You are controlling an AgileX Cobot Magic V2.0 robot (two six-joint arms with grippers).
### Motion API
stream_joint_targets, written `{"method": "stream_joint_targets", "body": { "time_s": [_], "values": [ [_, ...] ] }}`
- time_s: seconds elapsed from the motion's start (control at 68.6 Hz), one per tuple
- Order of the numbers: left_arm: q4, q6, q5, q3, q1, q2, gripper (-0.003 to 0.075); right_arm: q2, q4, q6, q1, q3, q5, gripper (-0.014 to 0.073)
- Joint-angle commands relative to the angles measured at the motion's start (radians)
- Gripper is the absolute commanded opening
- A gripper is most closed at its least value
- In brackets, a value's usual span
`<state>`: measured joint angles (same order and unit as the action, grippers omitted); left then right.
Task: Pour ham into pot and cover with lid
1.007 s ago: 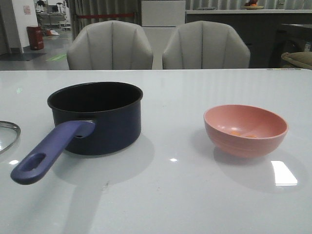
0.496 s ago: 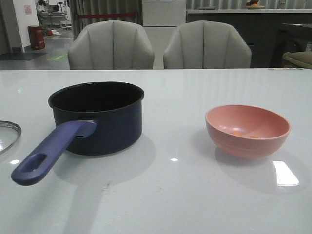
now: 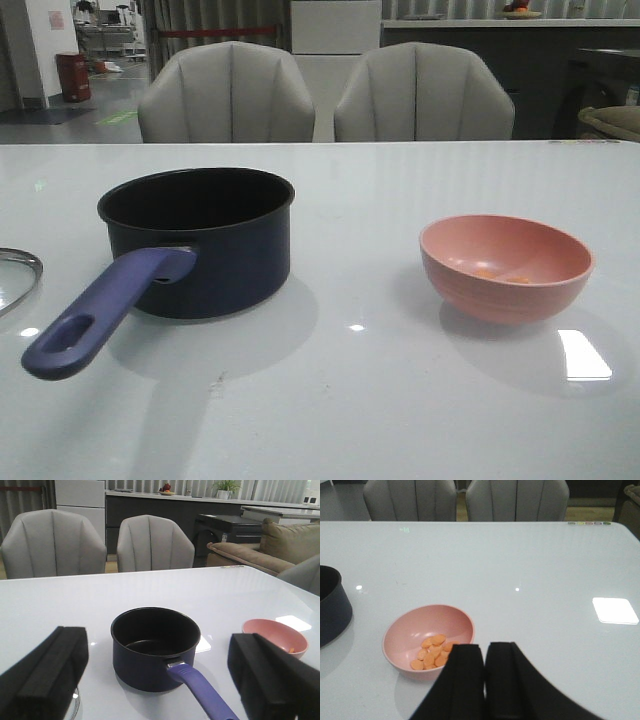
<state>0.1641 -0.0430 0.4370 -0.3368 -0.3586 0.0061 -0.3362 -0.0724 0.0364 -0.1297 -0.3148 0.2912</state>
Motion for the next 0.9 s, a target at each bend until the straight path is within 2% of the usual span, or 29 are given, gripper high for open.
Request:
{"method": "stream_joint_targets", "body": {
  "time_s": [0.0, 0.044, 0.102, 0.117, 0.131, 0.204, 0.263, 0.598, 0.89],
  "values": [
    [0.003, 0.001, -0.088, -0.024, -0.007, 0.013, 0.0625, -0.064, 0.001, -0.004, 0.003, -0.046, -0.070, 0.0188],
    [0.003, 0.001, -0.088, -0.024, -0.007, 0.013, 0.0625, -0.094, 0.001, -0.004, 0.003, -0.053, -0.068, 0.0217],
    [0.003, 0.001, -0.088, -0.024, -0.007, 0.013, 0.0625, -0.151, 0.001, -0.004, 0.003, -0.072, -0.068, 0.0303],
    [0.003, 0.001, -0.088, -0.024, -0.007, 0.013, 0.0625, -0.184, 0.001, -0.004, 0.003, -0.081, -0.067, 0.0349],
    [0.003, 0.001, -0.088, -0.024, -0.007, 0.013, 0.0625, -0.184, 0.001, -0.004, 0.003, -0.084, -0.067, 0.0349],
    [0.003, 0.001, -0.088, -0.024, -0.007, 0.013, 0.0625, -0.289, -0.006, -0.004, 0.003, -0.124, -0.070, 0.0465],
    [0.003, 0.001, -0.088, -0.024, -0.007, 0.013, 0.0625, -0.363, -0.018, -0.004, 0.003, -0.154, -0.080, 0.0507],
    [0.003, 0.001, -0.088, -0.024, -0.007, 0.013, 0.0625, -0.873, -0.051, -0.004, 0.003, -0.407, -0.081, 0.0507],
    [0.003, 0.001, -0.088, -0.024, -0.007, 0.013, 0.0625, -1.252, -0.054, -0.004, -0.001, -0.662, 0.037, 0.0507]
  ]
}}
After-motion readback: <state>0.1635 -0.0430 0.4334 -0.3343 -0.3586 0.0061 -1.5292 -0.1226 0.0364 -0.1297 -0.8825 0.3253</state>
